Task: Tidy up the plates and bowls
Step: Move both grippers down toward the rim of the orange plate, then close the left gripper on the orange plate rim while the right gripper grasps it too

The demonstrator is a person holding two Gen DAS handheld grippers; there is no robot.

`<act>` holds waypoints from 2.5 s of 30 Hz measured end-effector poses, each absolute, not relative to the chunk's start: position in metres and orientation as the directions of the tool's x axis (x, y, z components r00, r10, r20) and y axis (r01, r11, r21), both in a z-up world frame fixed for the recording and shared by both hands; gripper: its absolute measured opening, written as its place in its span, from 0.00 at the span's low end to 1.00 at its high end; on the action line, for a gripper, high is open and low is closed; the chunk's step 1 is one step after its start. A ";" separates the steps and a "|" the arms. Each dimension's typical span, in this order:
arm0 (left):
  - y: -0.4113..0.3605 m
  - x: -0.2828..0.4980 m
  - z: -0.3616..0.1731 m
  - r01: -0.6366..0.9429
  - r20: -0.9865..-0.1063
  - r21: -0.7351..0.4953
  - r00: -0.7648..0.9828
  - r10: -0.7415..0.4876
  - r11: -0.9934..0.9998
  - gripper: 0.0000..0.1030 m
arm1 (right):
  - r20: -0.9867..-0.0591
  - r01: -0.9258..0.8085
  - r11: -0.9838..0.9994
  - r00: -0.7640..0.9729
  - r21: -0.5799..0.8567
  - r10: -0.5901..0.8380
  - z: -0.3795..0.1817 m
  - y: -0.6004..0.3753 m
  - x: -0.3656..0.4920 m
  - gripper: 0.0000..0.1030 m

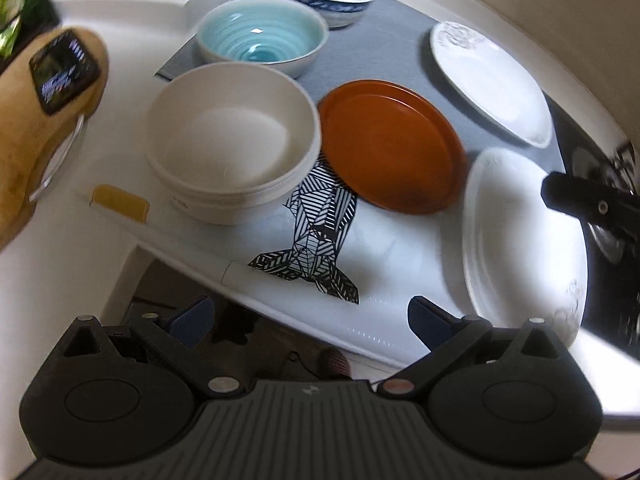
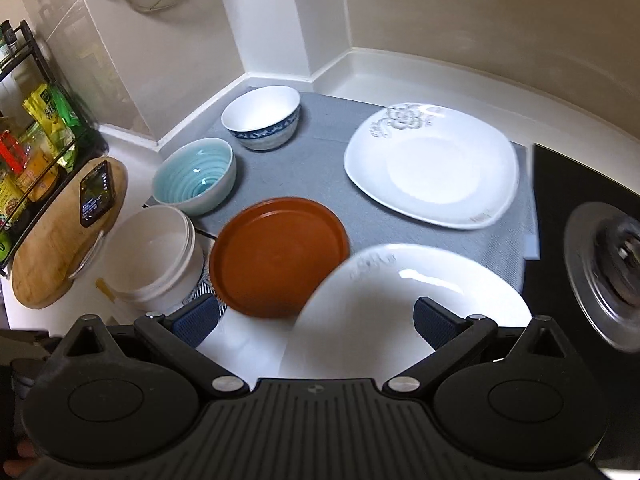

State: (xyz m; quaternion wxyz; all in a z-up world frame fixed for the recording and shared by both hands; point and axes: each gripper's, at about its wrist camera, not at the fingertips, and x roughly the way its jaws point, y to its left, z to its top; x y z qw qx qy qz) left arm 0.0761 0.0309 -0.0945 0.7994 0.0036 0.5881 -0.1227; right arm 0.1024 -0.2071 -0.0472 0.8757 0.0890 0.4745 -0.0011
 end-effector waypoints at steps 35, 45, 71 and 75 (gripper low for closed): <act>-0.022 0.118 -0.133 -0.127 -0.969 -0.160 0.210 -0.131 0.979 1.00 | -0.877 -0.111 0.933 0.318 0.343 0.360 -0.128 -0.250 0.237 1.00; -0.021 0.134 -0.135 -0.193 -0.964 -0.231 0.178 -0.198 0.954 1.00 | -0.890 -0.116 0.935 0.287 0.334 0.354 -0.139 -0.249 0.246 1.00; 0.008 0.131 -0.128 -0.474 -0.936 -0.335 0.265 -0.231 0.814 0.17 | -0.892 -0.248 0.928 0.292 0.277 0.345 -0.149 -0.228 0.245 0.59; 0.000 0.136 -0.131 -0.457 -0.944 -0.305 0.258 -0.204 0.836 0.10 | -0.889 -0.274 0.930 0.320 0.245 0.328 -0.149 -0.228 0.242 0.23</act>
